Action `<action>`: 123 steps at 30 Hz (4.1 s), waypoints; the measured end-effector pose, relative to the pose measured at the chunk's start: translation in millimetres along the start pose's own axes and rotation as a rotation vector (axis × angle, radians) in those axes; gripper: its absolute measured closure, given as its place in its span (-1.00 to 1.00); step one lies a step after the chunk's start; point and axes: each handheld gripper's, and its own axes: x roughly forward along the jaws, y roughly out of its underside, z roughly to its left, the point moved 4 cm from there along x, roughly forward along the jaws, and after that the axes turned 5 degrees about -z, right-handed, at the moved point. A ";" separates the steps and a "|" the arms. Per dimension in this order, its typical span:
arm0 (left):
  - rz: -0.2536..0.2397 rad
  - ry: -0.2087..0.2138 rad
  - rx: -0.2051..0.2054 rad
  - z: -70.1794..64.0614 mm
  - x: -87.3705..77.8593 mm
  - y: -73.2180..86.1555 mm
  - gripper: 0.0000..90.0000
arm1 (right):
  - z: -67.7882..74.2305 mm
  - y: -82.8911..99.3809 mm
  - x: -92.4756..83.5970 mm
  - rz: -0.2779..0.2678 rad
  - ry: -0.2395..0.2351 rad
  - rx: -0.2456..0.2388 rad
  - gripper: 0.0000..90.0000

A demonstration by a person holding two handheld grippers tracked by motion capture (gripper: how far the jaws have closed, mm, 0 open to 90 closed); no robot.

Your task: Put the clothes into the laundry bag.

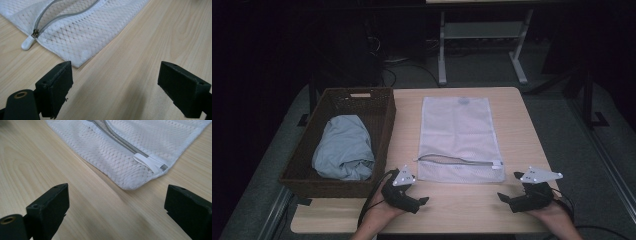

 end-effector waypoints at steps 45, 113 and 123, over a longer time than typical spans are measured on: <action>-0.018 0.020 -0.017 3.5 1.7 -3.5 -0.73 | -34.6 -62.9 21.1 -0.049 -0.018 0.044 -0.71; -0.019 0.034 -0.022 0.1 -2.9 -0.8 -0.72 | -129.4 -75.9 122.8 0.091 0.186 0.179 0.98; -0.020 0.029 -0.025 1.3 -3.8 0.3 -0.72 | -129.5 -73.4 120.5 0.121 0.175 0.160 0.98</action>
